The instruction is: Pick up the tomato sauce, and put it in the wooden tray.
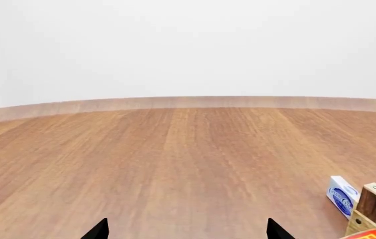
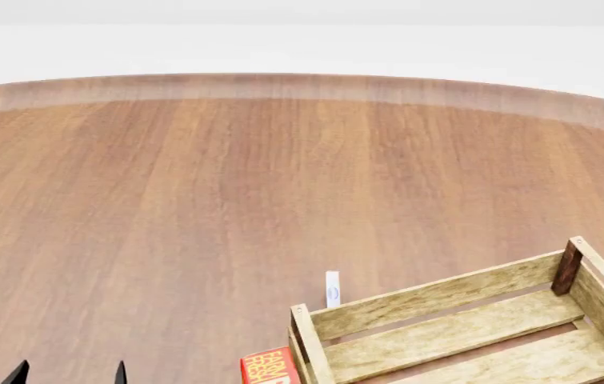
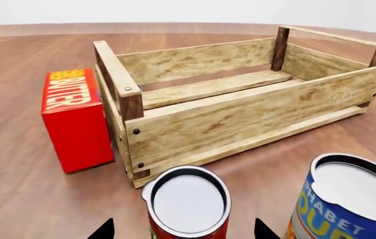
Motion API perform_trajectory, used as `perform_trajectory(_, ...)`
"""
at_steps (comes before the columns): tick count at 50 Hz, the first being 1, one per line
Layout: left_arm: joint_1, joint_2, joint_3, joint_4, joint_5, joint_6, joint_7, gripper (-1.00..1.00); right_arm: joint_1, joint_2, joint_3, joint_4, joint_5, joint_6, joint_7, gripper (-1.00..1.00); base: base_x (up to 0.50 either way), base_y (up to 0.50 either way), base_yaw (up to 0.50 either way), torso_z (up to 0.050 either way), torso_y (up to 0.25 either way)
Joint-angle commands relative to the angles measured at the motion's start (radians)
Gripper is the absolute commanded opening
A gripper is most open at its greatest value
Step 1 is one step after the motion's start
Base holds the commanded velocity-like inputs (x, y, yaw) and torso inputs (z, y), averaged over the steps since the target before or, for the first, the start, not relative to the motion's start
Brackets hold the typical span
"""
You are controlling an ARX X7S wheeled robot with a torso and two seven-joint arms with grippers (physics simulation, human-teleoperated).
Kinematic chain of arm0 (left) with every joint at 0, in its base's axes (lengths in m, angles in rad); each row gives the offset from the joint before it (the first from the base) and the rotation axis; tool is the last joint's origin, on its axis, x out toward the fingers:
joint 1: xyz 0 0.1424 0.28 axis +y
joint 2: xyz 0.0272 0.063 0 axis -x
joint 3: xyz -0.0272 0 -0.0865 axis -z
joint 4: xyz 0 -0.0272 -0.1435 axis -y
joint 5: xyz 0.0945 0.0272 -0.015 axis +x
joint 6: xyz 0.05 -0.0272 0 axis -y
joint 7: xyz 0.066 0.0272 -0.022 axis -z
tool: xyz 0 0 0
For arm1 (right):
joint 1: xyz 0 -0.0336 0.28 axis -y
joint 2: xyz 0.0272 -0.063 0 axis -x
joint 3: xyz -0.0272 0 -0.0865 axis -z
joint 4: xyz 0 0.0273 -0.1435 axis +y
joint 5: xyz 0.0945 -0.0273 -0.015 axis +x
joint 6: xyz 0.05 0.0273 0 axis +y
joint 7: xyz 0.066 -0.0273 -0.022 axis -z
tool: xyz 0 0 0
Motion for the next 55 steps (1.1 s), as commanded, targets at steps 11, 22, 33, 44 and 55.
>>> perform_trajectory(11,-0.002,-0.006,0.009,0.008,-0.005,-0.005,-0.011,1.00,0.055,-0.011,-0.004,0.059,0.012,0.033,-0.001,1.00,0.00,0.00,0.00,0.000,0.000)
perform_trajectory(22,-0.006,-0.008,0.013,-0.005,-0.008,0.005,-0.010,1.00,0.085,-0.019,-0.012,0.084,0.003,0.049,-0.001,1.00,0.00,0.00,0.00,0.000,0.000)
perform_trajectory(33,-0.001,-0.013,0.016,0.009,-0.011,-0.002,-0.017,1.00,0.121,-0.025,-0.014,0.112,0.034,0.071,-0.021,1.00,0.00,0.00,0.00,0.000,0.000)
perform_trajectory(44,-0.002,-0.016,0.020,0.010,-0.014,-0.003,-0.021,1.00,0.153,-0.033,-0.010,0.154,0.062,0.077,-0.034,1.00,0.00,0.00,0.00,0.000,0.000)
perform_trajectory(55,-0.004,-0.018,0.024,0.009,-0.016,-0.002,-0.024,1.00,0.160,-0.034,-0.011,0.166,0.065,0.075,-0.032,1.00,0.00,0.00,0.00,0.000,0.000)
